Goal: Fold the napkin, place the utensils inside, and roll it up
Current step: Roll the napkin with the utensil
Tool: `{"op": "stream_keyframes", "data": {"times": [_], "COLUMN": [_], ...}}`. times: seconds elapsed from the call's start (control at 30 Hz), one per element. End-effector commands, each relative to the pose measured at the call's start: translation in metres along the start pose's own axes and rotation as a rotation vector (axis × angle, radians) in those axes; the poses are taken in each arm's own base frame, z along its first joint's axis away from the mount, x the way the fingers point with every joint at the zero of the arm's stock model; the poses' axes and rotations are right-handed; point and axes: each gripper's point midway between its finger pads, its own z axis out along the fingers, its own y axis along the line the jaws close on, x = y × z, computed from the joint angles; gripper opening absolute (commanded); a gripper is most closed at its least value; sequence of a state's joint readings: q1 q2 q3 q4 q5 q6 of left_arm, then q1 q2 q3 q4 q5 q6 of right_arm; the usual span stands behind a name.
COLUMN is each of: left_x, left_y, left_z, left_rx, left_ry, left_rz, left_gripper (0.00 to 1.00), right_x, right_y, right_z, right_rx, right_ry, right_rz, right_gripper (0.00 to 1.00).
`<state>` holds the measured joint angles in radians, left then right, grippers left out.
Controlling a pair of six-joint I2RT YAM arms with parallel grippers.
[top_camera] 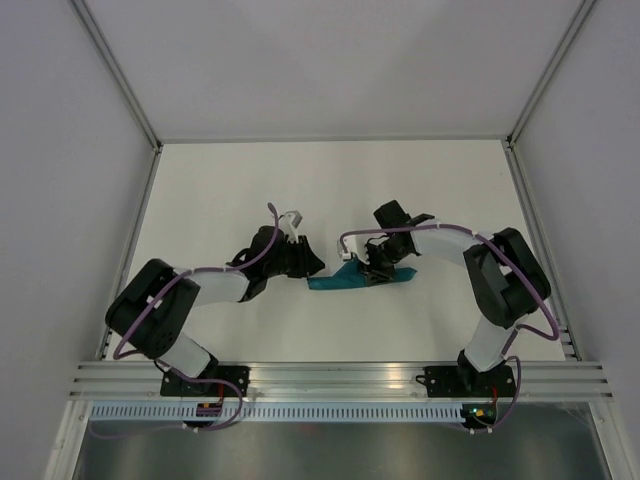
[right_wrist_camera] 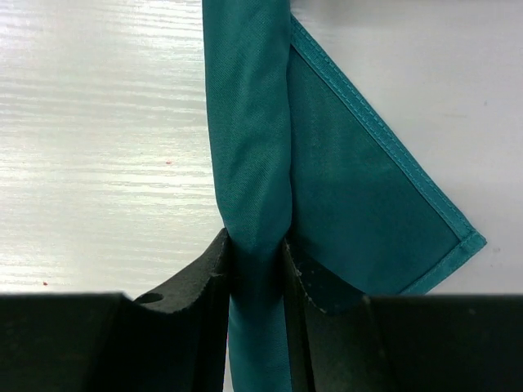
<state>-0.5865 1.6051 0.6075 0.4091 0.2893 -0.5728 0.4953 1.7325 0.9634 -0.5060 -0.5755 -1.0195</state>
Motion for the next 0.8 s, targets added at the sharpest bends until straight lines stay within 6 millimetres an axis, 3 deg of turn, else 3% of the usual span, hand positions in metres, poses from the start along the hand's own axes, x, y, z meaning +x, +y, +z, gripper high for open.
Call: {"op": "stream_keyframes", "data": {"times": [0.0, 0.03, 0.17, 0.27, 0.43, 0.53, 0.7, 0.77], "left_x": [-0.069, -0.063, -0.084, -0.080, -0.052, -0.030, 0.014, 0.021], "left_y": [-0.020, -0.015, -0.029, -0.040, -0.082, -0.097, -0.105, -0.110], "left_z": [-0.029, -0.035, -0.063, -0.074, -0.056, -0.035, 0.002, 0.009], "left_rx": [0.014, 0.001, -0.092, -0.121, -0.095, -0.071, -0.036, -0.018], "left_ry": [-0.355, -0.382, -0.584, -0.645, -0.571, -0.484, -0.325, -0.305], "left_rz": [0.078, 0.151, 0.441, 0.587, 0.929, 1.088, 1.303, 1.342], "left_gripper": [0.35, 0.35, 0.39, 0.43, 0.52, 0.53, 0.54, 0.55], "right_x": [0.046, 0.045, 0.052, 0.056, 0.059, 0.059, 0.062, 0.062], "right_y": [0.026, 0.026, 0.025, 0.021, 0.017, 0.015, 0.015, 0.014], "right_z": [0.016, 0.016, 0.015, 0.018, 0.025, 0.025, 0.026, 0.026], "right_rx": [-0.189, -0.214, -0.324, -0.374, -0.436, -0.448, -0.462, -0.468], "right_ry": [0.142, 0.135, 0.167, 0.189, 0.217, 0.214, 0.225, 0.226], "right_rz": [0.101, 0.112, 0.192, 0.227, 0.268, 0.286, 0.306, 0.312], "right_gripper": [0.06, 0.06, 0.06, 0.06, 0.06, 0.06, 0.07, 0.06]}}
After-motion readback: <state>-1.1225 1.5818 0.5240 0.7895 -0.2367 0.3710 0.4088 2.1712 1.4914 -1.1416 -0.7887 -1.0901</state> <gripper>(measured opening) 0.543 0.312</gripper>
